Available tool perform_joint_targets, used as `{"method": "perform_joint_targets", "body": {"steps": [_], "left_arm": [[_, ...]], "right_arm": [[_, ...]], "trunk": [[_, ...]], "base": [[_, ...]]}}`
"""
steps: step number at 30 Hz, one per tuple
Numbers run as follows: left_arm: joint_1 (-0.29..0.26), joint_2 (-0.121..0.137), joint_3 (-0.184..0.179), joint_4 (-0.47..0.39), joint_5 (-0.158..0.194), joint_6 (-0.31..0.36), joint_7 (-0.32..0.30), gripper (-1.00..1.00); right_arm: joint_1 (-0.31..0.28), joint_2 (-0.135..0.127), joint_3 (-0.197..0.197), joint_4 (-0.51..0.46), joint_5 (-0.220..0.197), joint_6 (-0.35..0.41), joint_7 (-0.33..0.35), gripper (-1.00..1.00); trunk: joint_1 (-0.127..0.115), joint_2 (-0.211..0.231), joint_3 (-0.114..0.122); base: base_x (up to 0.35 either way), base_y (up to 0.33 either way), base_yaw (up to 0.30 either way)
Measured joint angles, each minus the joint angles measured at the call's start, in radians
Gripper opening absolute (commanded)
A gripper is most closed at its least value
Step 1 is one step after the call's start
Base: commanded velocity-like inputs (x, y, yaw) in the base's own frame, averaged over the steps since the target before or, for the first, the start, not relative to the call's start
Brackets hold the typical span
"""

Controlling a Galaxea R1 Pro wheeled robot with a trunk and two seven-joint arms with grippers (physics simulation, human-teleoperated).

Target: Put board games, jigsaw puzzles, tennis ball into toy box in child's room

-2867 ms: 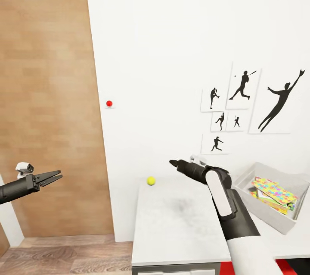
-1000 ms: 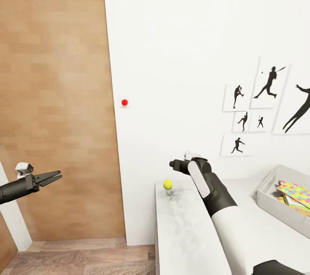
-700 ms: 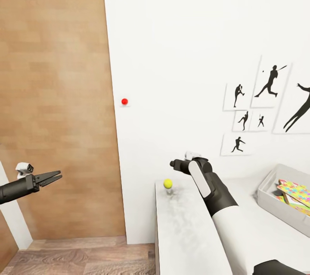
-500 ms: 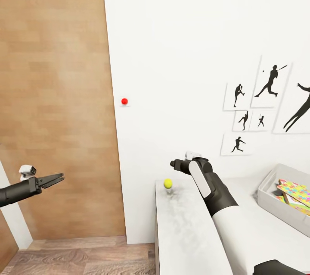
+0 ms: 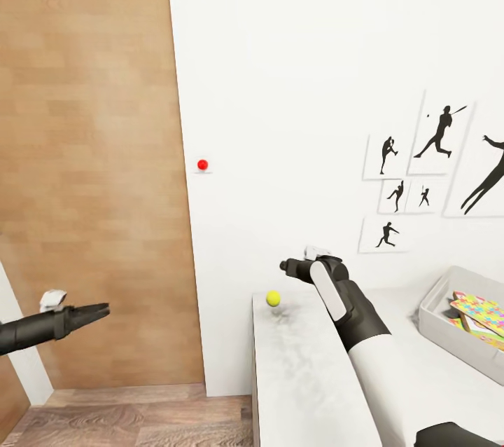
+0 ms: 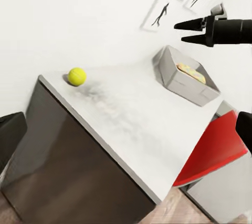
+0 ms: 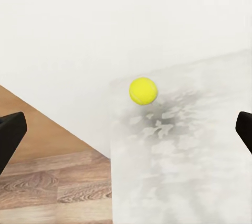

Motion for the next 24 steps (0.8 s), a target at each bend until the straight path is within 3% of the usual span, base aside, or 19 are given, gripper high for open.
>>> {"method": "perform_joint_targets", "body": {"steps": [3, 8, 11, 15, 18, 24], "left_arm": [[0.005, -0.003, -0.022, -0.025, 0.000, -0.023, 0.000, 1.00], [0.012, -0.037, -0.161, -0.064, 0.000, -0.028, 0.000, 1.00], [0.011, -0.054, -0.193, -0.093, -0.001, -0.022, 0.000, 1.00], [0.005, -0.079, -0.211, -0.120, 0.000, 0.015, 0.005, 1.00], [0.000, -0.101, -0.218, -0.134, -0.001, 0.060, 0.076, 1.00], [-0.001, -0.109, -0.216, -0.142, 0.000, 0.084, 0.140, 1.00]], "right_arm": [[0.000, 0.000, 0.000, -0.001, 0.000, 0.000, 0.000, 1.00], [0.000, 0.000, 0.000, 0.000, 0.006, 0.000, -0.001, 1.00], [0.000, 0.002, 0.000, 0.000, 0.009, 0.000, -0.001, 1.00], [-0.008, 0.004, 0.000, 0.001, 0.009, 0.000, -0.002, 1.00], [-0.020, 0.007, 0.000, 0.013, 0.008, 0.001, -0.002, 1.00], [-0.055, 0.009, 0.000, 0.086, 0.008, 0.000, -0.003, 1.00]], "trunk": [[0.000, 0.000, 0.000], [0.000, 0.000, 0.000], [0.000, 0.000, 0.000], [0.000, 0.000, -0.003], [0.000, 0.000, -0.006], [0.000, 0.000, -0.016]], "base": [[0.000, 0.000, 0.000], [0.000, 0.000, 0.000], [0.000, 0.000, 0.000], [0.000, 0.000, 0.000], [0.000, 0.000, 0.000], [0.000, 0.000, 0.000]]}}
